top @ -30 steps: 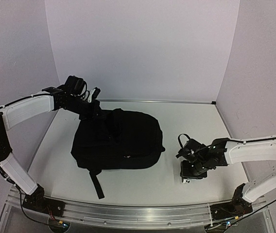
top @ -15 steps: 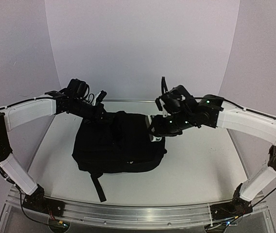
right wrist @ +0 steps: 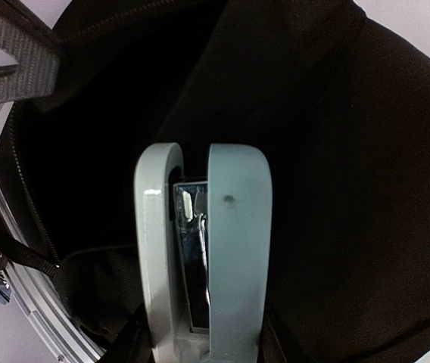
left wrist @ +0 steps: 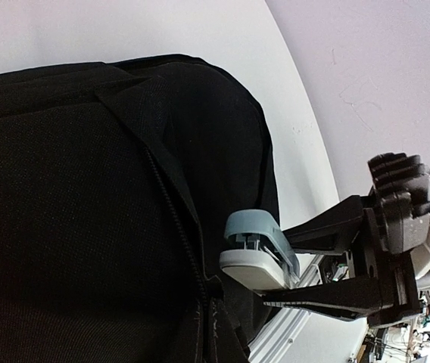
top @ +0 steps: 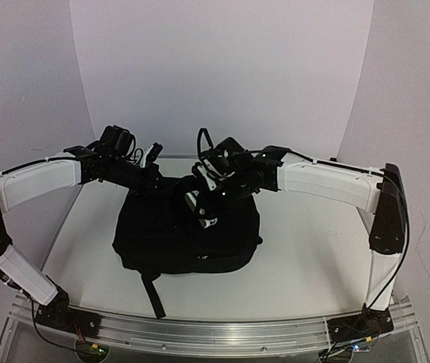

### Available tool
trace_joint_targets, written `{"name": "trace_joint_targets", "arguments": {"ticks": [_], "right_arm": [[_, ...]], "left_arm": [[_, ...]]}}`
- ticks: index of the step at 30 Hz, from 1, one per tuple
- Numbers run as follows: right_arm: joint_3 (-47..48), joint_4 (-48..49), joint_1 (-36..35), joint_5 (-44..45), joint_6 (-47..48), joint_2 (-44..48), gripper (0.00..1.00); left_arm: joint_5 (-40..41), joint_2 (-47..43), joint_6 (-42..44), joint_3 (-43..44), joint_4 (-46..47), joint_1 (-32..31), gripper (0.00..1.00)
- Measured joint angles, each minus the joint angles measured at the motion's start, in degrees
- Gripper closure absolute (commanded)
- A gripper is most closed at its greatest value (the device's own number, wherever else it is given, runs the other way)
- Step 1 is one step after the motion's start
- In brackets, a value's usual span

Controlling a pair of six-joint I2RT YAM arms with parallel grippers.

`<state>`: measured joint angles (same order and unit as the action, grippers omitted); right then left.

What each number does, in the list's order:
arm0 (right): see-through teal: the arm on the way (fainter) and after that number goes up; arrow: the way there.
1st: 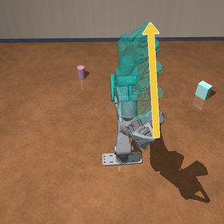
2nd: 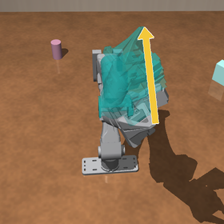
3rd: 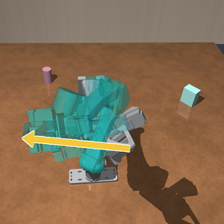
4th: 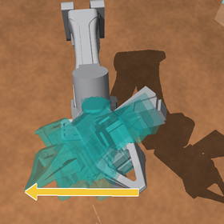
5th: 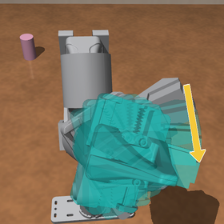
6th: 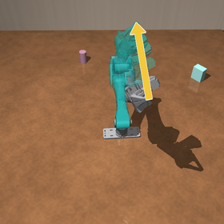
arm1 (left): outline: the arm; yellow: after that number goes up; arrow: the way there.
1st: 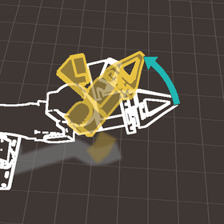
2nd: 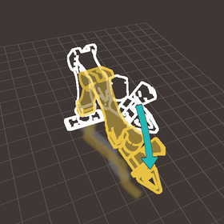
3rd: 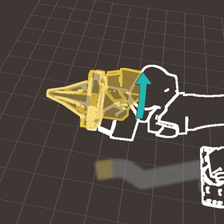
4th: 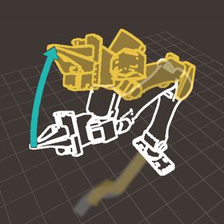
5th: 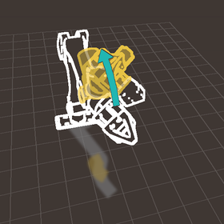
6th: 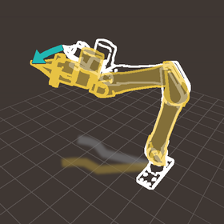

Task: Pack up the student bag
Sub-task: Place the stationery in the student bag.

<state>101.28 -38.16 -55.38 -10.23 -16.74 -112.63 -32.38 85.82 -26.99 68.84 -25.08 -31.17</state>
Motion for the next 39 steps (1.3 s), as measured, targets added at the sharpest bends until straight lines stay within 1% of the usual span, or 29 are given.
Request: {"name": "trace_joint_targets", "arguments": {"ticks": [9,13,18,25,29,30,33,37,39], "right_arm": [[10.02,-3.20,-1.54,0.51,5.37,-5.94,0.68],[11.99,-4.79,-1.84,1.70,6.80,-9.11,0.68],[14.62,-6.80,-1.90,2.03,8.31,-10.98,0.68],[21.91,-8.70,-1.93,1.67,10.48,-15.36,0.67],[25.46,-8.73,-2.07,1.80,10.98,-17.97,0.65],[25.95,-8.59,-2.15,2.16,11.03,-18.49,0.62],[26.07,-7.69,-2.20,3.53,10.79,-19.07,0.46],[24.06,-3.73,-2.14,5.08,9.93,-18.69,0.30],[21.64,-2.05,-2.14,5.73,9.03,-17.78,0.24]], "left_arm": [[0.79,0.00,0.06,0.02,-0.53,-0.03,1.00],[1.43,-0.01,0.09,0.02,-0.87,-0.07,1.00],[1.98,-0.04,0.12,0.02,-1.44,-0.07,1.00],[1.90,-0.04,0.05,0.02,-1.44,-0.07,1.00],[1.92,-0.04,0.02,0.00,-1.42,-0.07,1.00],[1.90,-0.04,0.00,0.00,-1.41,-0.07,1.00],[1.92,-0.07,-0.11,-0.47,-1.15,-0.07,1.00],[2.37,-0.41,-0.48,-1.77,-0.65,-0.07,1.00],[2.79,-0.91,-0.58,-2.11,-0.47,-0.07,1.00]]}}
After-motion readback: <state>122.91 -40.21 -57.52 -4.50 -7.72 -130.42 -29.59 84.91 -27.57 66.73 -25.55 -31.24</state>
